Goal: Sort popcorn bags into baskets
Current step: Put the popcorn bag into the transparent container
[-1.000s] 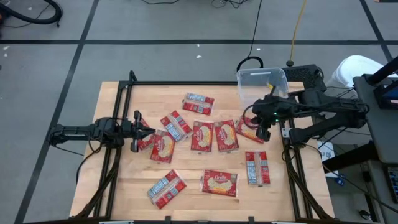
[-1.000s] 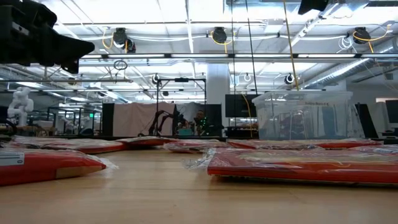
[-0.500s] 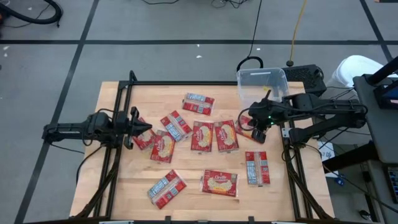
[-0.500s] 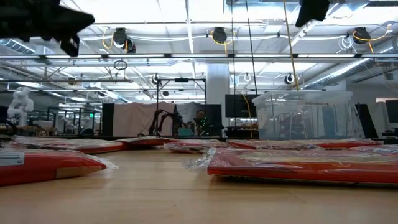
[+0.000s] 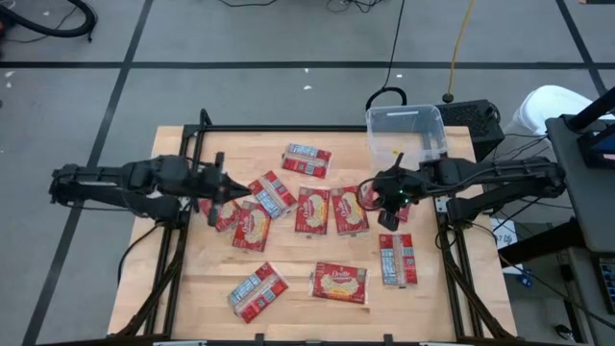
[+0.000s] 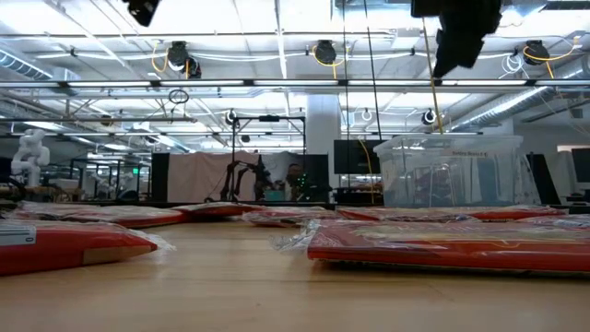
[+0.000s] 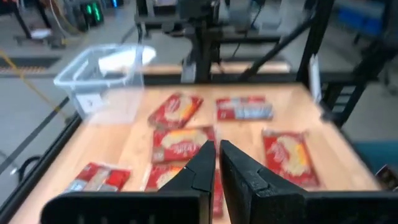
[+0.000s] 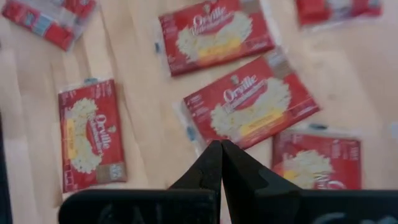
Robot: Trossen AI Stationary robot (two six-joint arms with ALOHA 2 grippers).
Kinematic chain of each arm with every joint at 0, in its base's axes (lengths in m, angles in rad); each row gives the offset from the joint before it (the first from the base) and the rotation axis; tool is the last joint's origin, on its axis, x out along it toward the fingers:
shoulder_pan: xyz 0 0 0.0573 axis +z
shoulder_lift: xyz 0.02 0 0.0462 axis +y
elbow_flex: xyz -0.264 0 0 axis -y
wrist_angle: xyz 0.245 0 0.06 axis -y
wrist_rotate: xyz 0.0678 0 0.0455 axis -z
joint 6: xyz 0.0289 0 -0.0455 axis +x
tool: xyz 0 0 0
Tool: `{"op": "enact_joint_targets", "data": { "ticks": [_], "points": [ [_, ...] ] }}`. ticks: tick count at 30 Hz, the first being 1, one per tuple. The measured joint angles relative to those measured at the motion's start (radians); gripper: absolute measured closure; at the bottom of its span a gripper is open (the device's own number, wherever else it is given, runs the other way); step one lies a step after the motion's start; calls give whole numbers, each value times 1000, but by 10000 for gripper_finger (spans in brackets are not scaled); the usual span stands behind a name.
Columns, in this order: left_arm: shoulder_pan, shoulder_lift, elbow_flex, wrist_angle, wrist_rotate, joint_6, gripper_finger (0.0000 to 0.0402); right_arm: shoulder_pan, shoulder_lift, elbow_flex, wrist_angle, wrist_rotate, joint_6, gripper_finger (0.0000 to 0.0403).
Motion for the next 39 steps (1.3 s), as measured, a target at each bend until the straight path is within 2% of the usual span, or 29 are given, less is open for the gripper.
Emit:
{"op": "enact_joint_targets", "data": {
  "ticks": [8, 17, 23, 29, 39],
  "points": [
    [-67, 219, 32, 100, -22, -12, 371, 102, 0, -158, 138, 9, 33, 401],
    [-151, 408, 31, 215, -165, 14, 371, 256, 0, -271, 185, 164, 134, 401],
    [-156, 517, 31, 332, -194, 15, 371, 312, 0, -374, 188, 239, 201, 386],
    [-155, 612, 31, 432, -202, 16, 371, 350, 0, -497, 188, 311, 258, 329],
    [-153, 704, 31, 573, -212, 25, 371, 359, 0, -627, 199, 446, 259, 189]
  ]
}}
